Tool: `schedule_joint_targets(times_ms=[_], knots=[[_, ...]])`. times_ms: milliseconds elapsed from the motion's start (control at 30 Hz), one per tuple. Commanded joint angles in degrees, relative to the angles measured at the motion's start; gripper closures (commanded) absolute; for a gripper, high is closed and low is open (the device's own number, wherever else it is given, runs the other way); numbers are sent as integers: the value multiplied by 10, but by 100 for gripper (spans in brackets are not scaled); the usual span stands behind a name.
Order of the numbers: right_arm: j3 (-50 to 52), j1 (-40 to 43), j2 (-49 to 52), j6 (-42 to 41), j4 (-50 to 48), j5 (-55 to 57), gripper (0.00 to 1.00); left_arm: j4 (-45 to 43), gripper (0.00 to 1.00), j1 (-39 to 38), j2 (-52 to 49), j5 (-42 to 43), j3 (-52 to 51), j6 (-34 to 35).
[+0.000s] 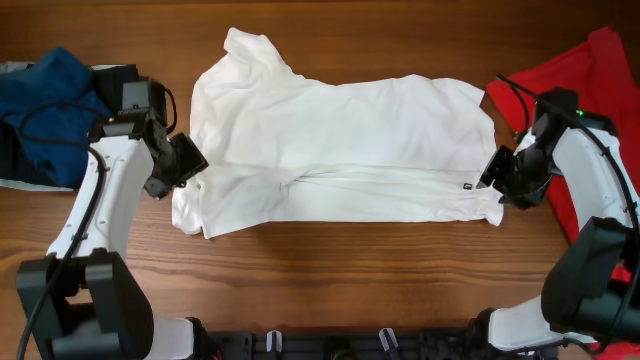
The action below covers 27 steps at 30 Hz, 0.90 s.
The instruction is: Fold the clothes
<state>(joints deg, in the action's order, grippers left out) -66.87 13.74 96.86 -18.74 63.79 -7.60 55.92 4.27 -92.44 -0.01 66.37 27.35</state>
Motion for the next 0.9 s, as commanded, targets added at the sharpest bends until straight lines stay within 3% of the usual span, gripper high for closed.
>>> schedule_joint_targets(times_ms=[0, 433, 533, 867], knots=[[3, -18, 4, 9, 6, -15, 51, -2, 36, -13, 4, 43, -40, -2], [23, -55, 4, 5, 0, 7, 51, -19, 41, -30, 4, 49, -62, -11], [59, -55, 4, 6, -28, 7, 51, -19, 50, -30, 4, 49, -62, -12], [91, -55, 4, 6, -63, 7, 51, -35, 51, -30, 4, 49, -94, -12]])
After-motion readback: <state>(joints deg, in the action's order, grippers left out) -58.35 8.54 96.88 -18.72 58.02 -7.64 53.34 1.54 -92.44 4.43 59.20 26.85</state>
